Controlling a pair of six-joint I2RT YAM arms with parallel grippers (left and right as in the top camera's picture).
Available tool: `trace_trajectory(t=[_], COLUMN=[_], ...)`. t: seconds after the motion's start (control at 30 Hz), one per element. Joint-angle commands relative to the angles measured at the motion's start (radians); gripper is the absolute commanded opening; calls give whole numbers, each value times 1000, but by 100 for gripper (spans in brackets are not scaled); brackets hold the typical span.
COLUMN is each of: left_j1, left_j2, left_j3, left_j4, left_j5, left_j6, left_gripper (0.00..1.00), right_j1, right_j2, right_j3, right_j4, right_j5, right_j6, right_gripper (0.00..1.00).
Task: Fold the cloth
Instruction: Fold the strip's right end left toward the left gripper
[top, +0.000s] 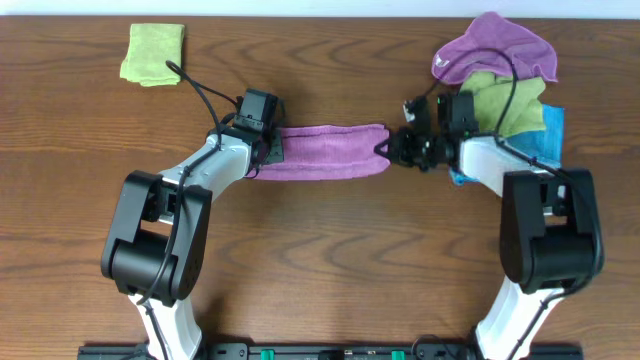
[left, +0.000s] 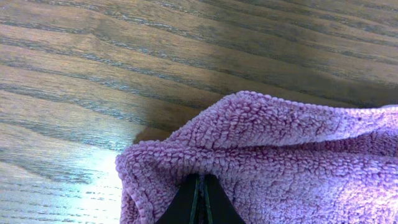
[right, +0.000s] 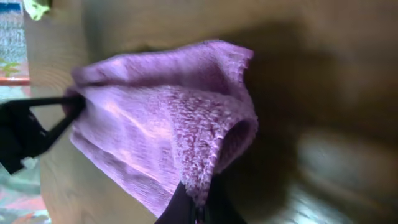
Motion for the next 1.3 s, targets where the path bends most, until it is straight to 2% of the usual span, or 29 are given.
trace_trajectory(t=[0.0,0.07,0.13,0.47,0.77,1.03,1.27], left_j1=[-7,-7,-7,-7,-7,-9,-27], left_j2=[34,34,34,34,-21,-64,-64], left_j3=[-33,-33,-33,-33,-19,-19,-19], left_j4=[-29,-29,-28,10,14,22,19], left_j5=[61,61,74,139,239,232,145], left_j6=[-10,-25,-31,-81,-87,-86,-73], left_gripper=[6,6,6,6,6,6,6], right_j1=[51,102,142,336,316,316,316], right_j2=[-69,-74,-74,-71,-71,-71,-72], right_j3=[112,193,225,236,237,237,237], right_j4=[-106,-230,-272,-249,-272,-286,-286], right_j5=[127,262,325,475,473,469,469], right_j6=[-92,-145,-166,-169,-169,-169,-169], right_gripper=[2,1,1,1,1,1,1])
